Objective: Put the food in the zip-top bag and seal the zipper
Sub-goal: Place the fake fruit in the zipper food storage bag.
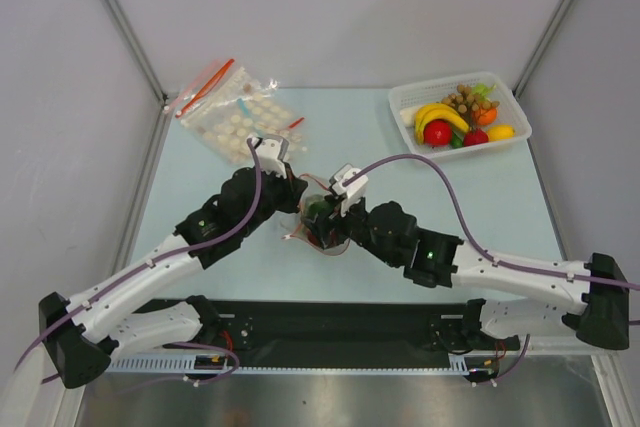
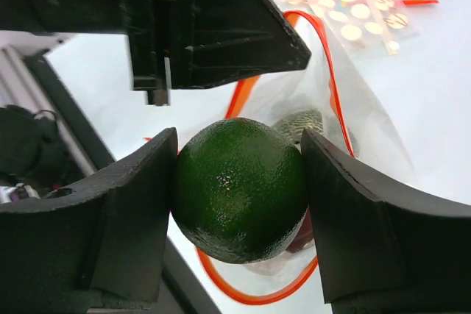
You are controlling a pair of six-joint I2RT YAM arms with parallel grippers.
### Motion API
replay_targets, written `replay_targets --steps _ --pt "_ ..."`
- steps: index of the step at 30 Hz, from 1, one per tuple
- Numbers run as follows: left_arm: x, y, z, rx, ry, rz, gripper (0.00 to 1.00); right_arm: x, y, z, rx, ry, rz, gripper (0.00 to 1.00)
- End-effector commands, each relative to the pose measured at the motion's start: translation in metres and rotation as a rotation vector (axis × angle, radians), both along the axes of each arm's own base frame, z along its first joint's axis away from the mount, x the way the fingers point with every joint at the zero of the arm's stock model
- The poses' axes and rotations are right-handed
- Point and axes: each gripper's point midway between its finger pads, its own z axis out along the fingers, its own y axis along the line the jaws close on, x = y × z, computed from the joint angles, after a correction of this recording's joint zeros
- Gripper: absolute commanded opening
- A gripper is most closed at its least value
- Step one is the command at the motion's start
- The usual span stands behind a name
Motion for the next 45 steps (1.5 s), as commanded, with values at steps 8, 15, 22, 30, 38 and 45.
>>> replay_targets --steps 8,15,22,30,38,45 --pt "-0.008 0.008 0.041 -0.085 -0.08 0.0 0.0 0.037 -0.006 -0.001 0.014 -0.086 -0.169 0.43" --pt "-0.006 -0.004 0.033 -0.093 -0.056 -0.028 0.0 0.065 -0.02 -0.022 0.193 0.097 -0.07 0.39" --pt "-0.006 -0.007 0.033 -0.089 -0.054 -0.041 0.01 0.046 -0.016 -0.009 0.267 0.072 -0.003 0.39" --pt "-0.016 -0.014 0.042 -0.122 -0.05 -0.105 0.0 0.028 -0.005 -0.004 0.336 0.139 0.079 0.38" --pt "-0.042 -0.03 0.063 -0.241 -0.056 -0.253 0.0 0.011 0.025 -0.026 0.336 0.196 0.156 0.36" --pt "-0.049 -0.033 0.071 -0.277 -0.058 -0.283 0.0 -0.004 0.036 -0.03 0.328 0.208 0.194 0.99"
